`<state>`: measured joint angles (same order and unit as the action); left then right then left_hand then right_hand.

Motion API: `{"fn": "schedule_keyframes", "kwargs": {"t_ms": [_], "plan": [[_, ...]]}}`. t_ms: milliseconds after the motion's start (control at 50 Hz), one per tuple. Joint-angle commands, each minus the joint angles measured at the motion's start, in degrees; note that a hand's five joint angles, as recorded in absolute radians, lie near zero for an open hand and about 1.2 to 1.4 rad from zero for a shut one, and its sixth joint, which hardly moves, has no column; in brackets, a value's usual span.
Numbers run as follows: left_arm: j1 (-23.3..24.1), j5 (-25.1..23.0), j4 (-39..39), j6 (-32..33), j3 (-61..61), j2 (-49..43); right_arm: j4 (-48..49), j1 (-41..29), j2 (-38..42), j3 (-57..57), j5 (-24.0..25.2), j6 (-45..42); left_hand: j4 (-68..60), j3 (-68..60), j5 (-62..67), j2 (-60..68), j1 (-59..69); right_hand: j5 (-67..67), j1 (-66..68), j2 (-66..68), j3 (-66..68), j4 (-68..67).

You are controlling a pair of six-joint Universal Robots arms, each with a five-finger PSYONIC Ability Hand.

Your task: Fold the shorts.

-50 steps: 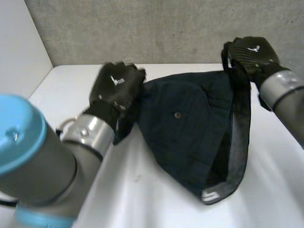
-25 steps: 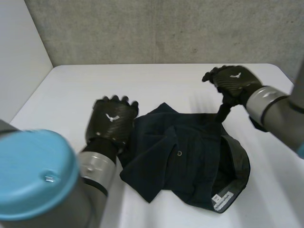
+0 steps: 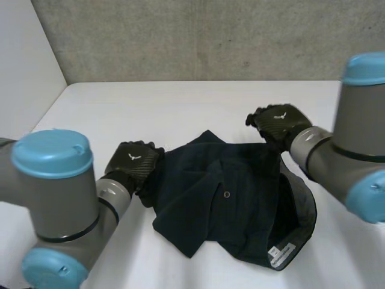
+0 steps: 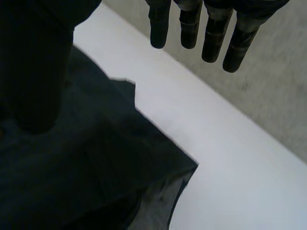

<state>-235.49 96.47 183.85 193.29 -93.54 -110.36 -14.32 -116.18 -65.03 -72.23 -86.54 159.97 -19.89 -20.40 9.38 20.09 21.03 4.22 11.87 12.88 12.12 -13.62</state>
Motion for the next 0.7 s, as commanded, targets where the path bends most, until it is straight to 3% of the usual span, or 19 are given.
{"fn": "schedule_keyframes", "kwargs": {"t_ms": [20, 140, 240, 300, 340, 480, 700], "plan": [[0.6, 0.1, -0.6, 0.2, 7.0, -8.5, 0.0, -0.1, 11.0, 7.1, -2.5, 0.0, -8.6, -8.1, 9.1, 8.4, 7.5, 5.6, 8.0, 6.9, 7.7, -6.2], [1.0, 0.0, -0.7, 0.2, 10.7, -13.7, -0.2, -0.1, 15.6, 10.2, -2.4, -0.3, -12.5, -12.0, 13.0, 12.3, 11.4, 20.2, 22.6, 21.6, 22.3, -20.8], [1.9, 0.0, -0.8, 0.5, 13.7, -17.7, 0.2, -0.1, 18.3, 11.3, -2.4, -3.1, -20.1, -19.6, 20.6, 19.9, 18.9, 40.7, 43.1, 42.1, 42.8, -41.3], [2.2, 0.6, -0.6, 0.6, 15.6, -19.0, 0.3, -0.1, 18.5, 11.7, -2.5, -4.4, -44.9, -44.4, 45.4, 44.7, 43.8, 65.7, 68.0, 67.0, 67.8, -66.3], [2.1, 1.4, -0.3, 0.5, 16.9, -19.2, 0.5, 0.0, 18.0, 12.2, -2.7, -4.8, -60.0, -59.5, 60.5, 59.8, 58.9, 65.8, 68.1, 67.1, 67.9, -66.4], [1.8, 5.8, 0.7, 1.0, 18.5, -15.6, 3.1, 0.5, 9.4, 12.0, -2.0, -4.7, -60.1, -59.6, 60.6, 59.9, 59.0, 65.8, 68.1, 67.1, 67.9, -66.4], [-2.4, 5.7, 1.1, 1.9, 18.5, 5.3, 2.9, 0.7, -6.4, 12.4, 2.3, -4.9, -60.1, -59.6, 60.6, 59.9, 59.0, 65.8, 68.1, 67.1, 67.9, -66.4]]}}
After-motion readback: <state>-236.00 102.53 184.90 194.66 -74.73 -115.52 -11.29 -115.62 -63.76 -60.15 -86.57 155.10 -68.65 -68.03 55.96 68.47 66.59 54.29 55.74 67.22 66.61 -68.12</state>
